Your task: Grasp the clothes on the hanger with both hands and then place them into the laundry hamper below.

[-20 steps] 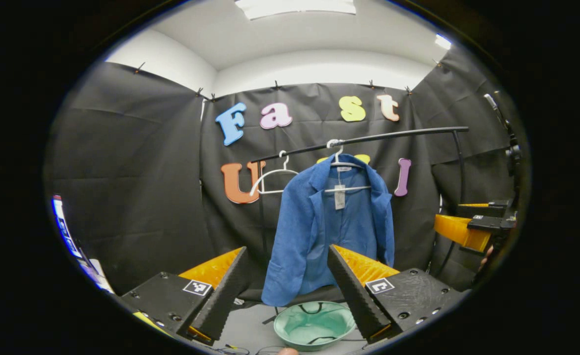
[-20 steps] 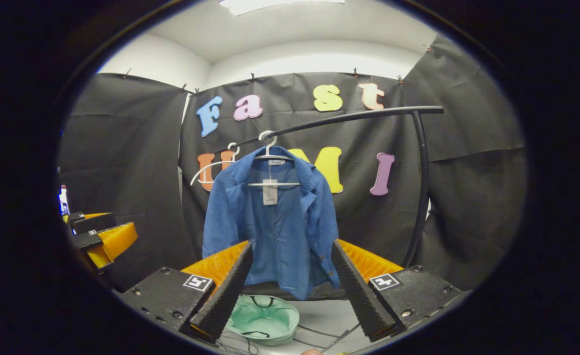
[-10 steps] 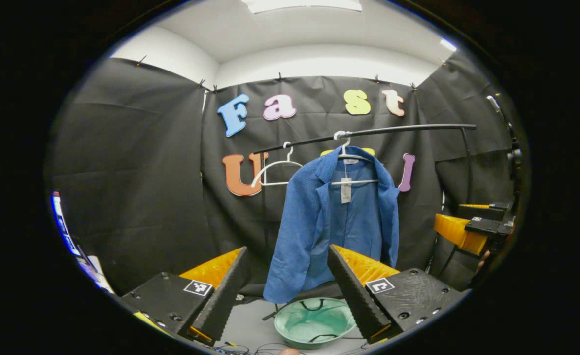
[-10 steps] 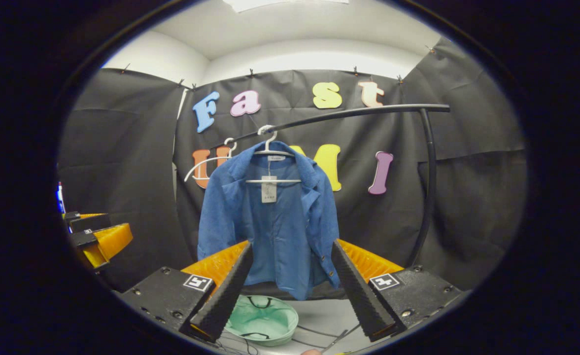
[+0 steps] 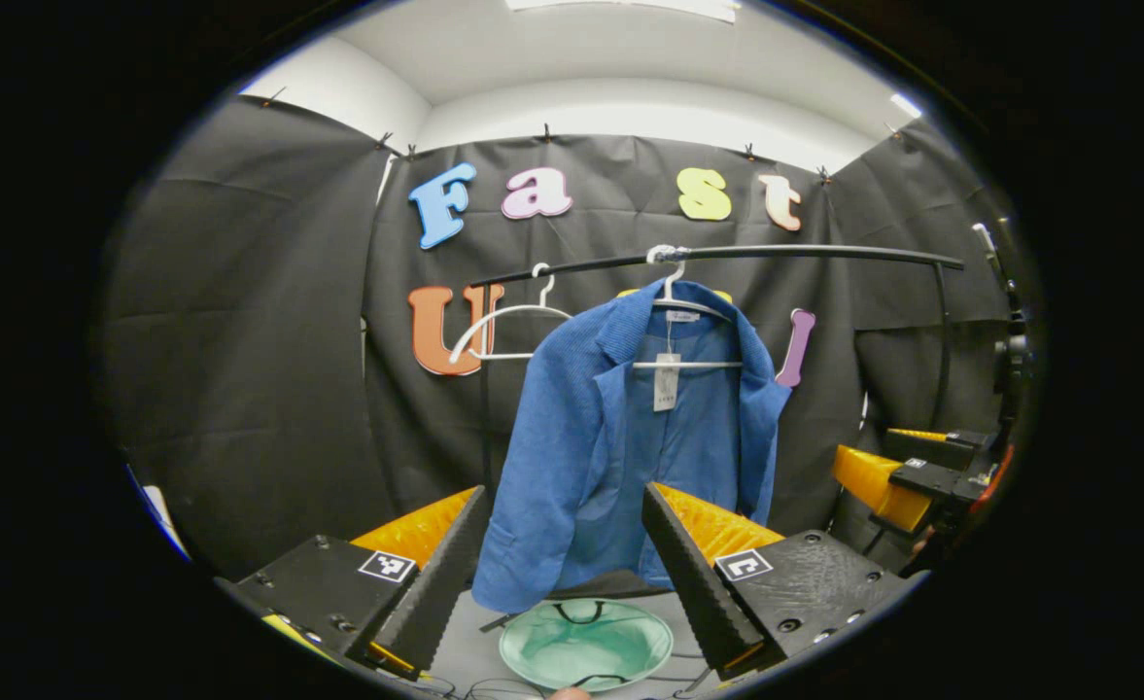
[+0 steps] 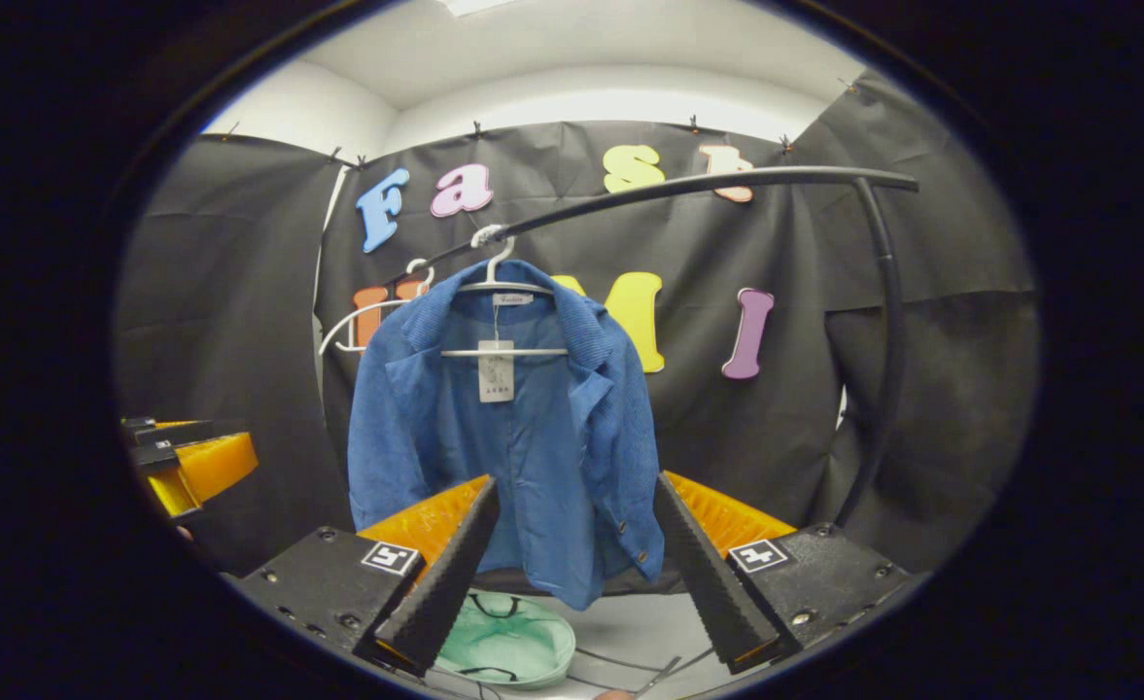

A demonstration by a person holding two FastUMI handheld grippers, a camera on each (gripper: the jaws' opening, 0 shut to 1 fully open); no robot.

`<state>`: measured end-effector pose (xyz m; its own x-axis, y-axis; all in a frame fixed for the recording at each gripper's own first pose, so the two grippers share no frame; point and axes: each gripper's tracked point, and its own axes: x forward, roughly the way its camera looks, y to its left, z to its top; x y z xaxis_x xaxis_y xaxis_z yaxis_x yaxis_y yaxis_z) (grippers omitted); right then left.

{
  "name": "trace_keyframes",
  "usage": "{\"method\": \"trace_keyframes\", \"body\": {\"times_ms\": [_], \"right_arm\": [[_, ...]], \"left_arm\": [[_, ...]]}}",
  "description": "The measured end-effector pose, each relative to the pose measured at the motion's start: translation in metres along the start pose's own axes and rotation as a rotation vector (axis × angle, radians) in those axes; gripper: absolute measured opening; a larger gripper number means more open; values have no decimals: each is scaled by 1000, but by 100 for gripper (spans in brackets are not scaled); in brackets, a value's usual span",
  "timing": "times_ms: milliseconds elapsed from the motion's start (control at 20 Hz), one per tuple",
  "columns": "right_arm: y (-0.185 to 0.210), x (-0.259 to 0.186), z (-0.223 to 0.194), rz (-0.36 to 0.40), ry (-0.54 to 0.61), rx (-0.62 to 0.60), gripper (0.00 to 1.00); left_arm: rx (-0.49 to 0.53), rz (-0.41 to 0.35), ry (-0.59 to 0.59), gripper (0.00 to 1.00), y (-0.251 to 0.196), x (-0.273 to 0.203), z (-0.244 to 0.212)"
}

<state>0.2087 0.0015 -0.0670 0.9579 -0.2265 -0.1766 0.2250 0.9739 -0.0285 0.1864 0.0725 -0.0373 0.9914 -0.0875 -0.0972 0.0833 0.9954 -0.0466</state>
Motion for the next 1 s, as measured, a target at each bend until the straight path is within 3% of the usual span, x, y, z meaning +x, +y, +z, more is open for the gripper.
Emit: {"method": "trace_keyframes", "body": {"times_ms": [50,200,550,800,850,950,1000], "right_arm": [[-3,14,0,9,2,5,100],[-13,58,6,38,-3,13,100],[-15,138,6,137,46,58,100],[-20,176,0,154,94,82,100],[-21,183,3,157,95,91,99],[-24,196,5,159,105,97,93],[-26,202,5,158,113,97,84]], "left_arm": [[-9,8,0,97,-5,12,0],[-54,0,2,100,-28,51,4],[-75,51,61,97,-38,136,0],[-84,91,94,100,-35,177,-8],[-84,91,95,96,-36,185,-9],[-77,99,106,100,-34,201,-12],[-74,104,113,100,-32,208,-14]]}}
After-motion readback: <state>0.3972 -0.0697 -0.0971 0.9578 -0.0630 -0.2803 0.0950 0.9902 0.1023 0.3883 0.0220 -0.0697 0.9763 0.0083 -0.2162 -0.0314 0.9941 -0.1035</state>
